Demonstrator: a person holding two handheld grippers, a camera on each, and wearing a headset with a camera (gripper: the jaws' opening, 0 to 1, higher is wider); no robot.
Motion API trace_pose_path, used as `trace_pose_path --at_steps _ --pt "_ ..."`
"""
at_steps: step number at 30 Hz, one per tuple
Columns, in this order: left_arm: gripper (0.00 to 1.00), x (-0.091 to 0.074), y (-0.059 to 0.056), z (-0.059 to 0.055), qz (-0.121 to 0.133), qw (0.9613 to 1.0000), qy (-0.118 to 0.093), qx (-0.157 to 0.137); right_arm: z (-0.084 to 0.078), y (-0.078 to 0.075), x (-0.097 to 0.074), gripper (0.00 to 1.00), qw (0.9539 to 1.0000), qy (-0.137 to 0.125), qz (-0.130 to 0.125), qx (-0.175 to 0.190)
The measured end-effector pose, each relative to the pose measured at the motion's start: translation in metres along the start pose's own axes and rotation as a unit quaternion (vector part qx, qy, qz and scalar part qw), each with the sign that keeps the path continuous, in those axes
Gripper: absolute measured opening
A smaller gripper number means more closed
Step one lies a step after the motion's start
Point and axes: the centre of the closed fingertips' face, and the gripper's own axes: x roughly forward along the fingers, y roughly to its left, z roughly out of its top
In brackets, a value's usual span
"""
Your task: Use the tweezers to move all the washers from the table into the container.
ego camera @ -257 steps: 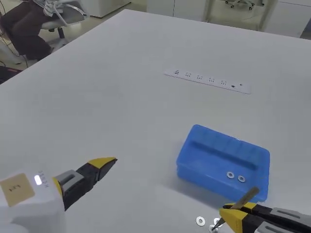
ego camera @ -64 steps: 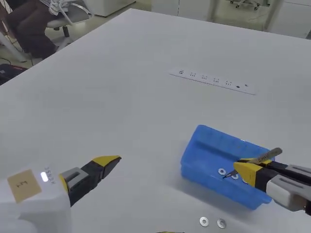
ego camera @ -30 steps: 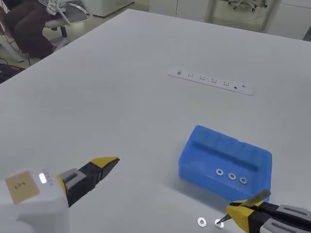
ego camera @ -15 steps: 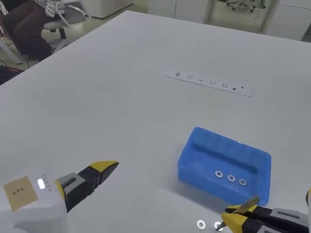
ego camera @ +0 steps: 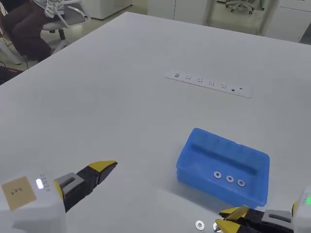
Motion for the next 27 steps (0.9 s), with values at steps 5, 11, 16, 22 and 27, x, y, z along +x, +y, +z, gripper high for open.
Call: trace_pose_path --at_steps 5,11,16,22,27 --pt "0.90 0.000 0.001 0.000 0.002 1.0000 -0.002 0.000 0.000 -0.001 0.000 0.02 0.9999 0.003 -0.006 0.008" --pt "0.90 0.000 0.002 0.001 0.003 1.0000 -0.004 -0.001 0.014 -0.006 -0.007 0.02 0.9973 -0.030 -0.003 0.067" --pt "0.90 0.000 0.002 0.001 0.003 1.0000 -0.005 -0.001 0.034 -0.021 -0.019 0.02 0.9891 -0.076 -0.011 0.126" --pt "0.90 -0.001 0.002 0.001 0.003 1.0000 -0.006 -0.001 0.048 -0.033 -0.031 0.02 0.9818 -0.099 -0.013 0.161" --pt "0.90 -0.002 0.002 0.002 0.003 1.0000 -0.007 -0.001 0.058 -0.039 -0.037 0.02 0.9785 -0.110 -0.012 0.174"
